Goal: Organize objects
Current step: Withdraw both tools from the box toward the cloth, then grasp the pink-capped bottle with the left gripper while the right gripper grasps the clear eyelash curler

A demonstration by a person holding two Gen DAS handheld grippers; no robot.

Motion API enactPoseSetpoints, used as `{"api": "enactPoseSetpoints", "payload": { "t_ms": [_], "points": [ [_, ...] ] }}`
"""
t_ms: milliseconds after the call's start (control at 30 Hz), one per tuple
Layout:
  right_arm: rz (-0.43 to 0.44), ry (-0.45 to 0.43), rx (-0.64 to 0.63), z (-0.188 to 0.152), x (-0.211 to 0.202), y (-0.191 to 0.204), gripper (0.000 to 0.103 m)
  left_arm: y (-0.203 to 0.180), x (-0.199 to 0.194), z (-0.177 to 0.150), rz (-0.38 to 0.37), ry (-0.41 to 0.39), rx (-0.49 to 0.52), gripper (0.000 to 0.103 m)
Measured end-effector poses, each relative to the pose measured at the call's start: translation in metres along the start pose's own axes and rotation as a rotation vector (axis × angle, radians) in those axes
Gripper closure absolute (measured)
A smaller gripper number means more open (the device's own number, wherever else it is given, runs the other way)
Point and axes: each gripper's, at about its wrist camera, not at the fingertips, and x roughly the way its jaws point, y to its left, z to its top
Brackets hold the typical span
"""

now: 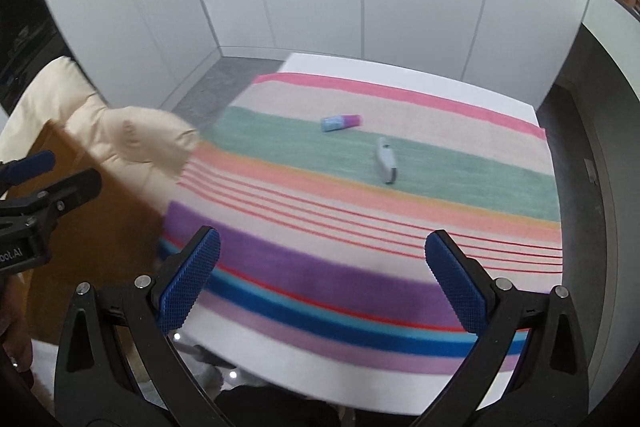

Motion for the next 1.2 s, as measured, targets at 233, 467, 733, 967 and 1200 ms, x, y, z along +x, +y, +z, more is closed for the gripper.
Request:
{"api": "enactPoseSetpoints", "payload": {
  "t_ms": [233,467,733,967,1200],
  "points": [
    [-0.033,-0.006,0.037,0.023,0.056,-0.041,0.000,-0.029,0.062,0.031,-0.008,0.052,-0.039,0.008],
    [-0.048,0.021,0.071,0.043,0.145,-0.074,0.007,-0.060,0.142,0.052,-0.036,0.139,-0.093,0.008],
    [-0.057,0.046,0.039,0.056,0.207,-0.087,0.078,-0.096,0.206,0.064,-0.066,0.185,-0.109,0.008],
    [-0.083,0.017,0.083,0.047,0.197,-0.120,0.083,-0.138,0.244,0.070,-0.107,0.206,-0.068,0.008],
    [-0.076,0.019,0.126,0.042,0.194,-0.141,0.084,-0.155,0.275,0.082,-0.094,0.246,-0.149,0.009]
  ]
}}
